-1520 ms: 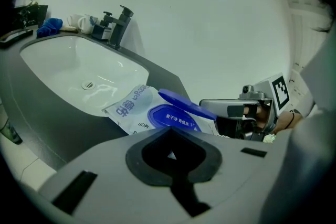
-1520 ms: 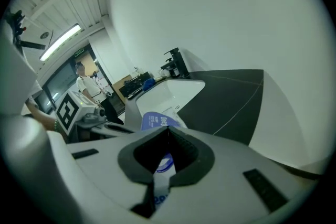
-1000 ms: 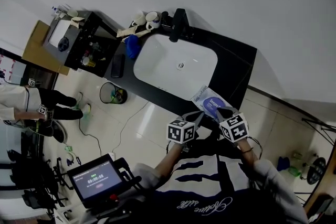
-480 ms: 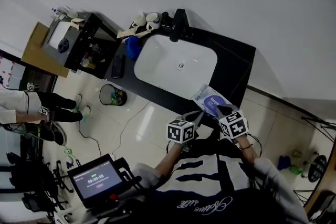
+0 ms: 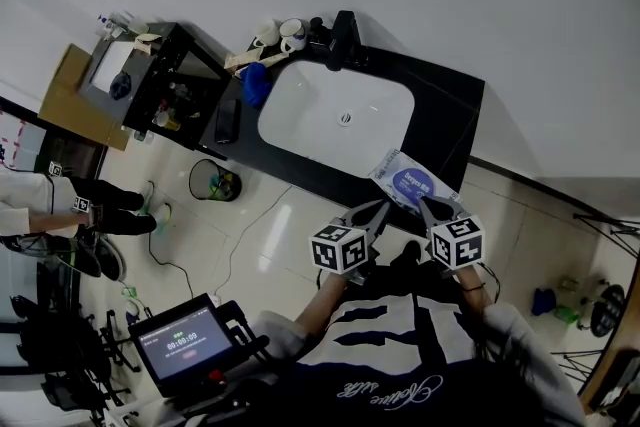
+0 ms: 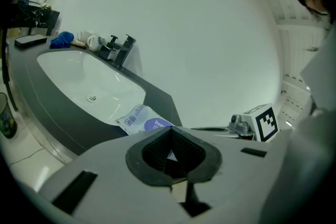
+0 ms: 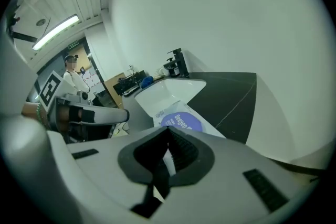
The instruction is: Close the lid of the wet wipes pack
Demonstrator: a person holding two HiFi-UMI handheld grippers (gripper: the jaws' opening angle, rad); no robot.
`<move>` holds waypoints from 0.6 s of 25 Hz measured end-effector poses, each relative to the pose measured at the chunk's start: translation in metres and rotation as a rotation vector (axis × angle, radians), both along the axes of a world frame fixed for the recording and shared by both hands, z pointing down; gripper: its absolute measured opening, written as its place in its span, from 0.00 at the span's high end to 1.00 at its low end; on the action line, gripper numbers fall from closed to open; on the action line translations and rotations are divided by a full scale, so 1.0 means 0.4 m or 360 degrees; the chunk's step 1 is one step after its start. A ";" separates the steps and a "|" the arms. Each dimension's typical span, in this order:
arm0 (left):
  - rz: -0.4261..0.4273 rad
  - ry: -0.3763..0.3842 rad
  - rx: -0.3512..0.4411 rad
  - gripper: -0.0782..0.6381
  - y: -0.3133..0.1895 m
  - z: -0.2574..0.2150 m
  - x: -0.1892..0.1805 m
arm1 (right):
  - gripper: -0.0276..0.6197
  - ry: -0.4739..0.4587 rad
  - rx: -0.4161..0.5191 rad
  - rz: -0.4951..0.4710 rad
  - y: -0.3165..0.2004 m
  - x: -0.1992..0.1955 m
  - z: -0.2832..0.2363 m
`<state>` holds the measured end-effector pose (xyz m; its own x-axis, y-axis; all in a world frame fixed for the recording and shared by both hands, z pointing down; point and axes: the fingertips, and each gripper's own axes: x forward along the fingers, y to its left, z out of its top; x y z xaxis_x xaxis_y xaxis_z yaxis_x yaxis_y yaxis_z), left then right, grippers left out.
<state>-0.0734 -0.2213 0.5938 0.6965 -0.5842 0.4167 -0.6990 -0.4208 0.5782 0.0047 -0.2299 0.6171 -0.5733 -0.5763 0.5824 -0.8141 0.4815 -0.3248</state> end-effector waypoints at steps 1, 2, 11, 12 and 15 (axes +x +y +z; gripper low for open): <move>-0.0002 0.0019 0.0027 0.89 0.003 -0.016 -0.001 | 0.96 -0.0011 0.0014 0.0022 0.006 0.001 -0.009; 0.0000 0.0036 0.0053 0.89 0.007 -0.029 -0.002 | 0.96 -0.0022 0.0025 0.0044 0.012 0.001 -0.016; 0.0098 0.0121 0.0160 0.89 0.083 -0.060 -0.017 | 0.96 -0.0185 0.0112 0.0212 0.083 -0.037 -0.059; 0.0110 0.0123 0.0157 0.89 0.112 -0.067 -0.020 | 0.96 -0.0193 0.0125 0.0222 0.114 -0.042 -0.074; 0.0139 0.0129 0.0137 0.89 0.218 -0.091 -0.024 | 0.96 -0.0235 0.0156 0.0257 0.228 -0.050 -0.122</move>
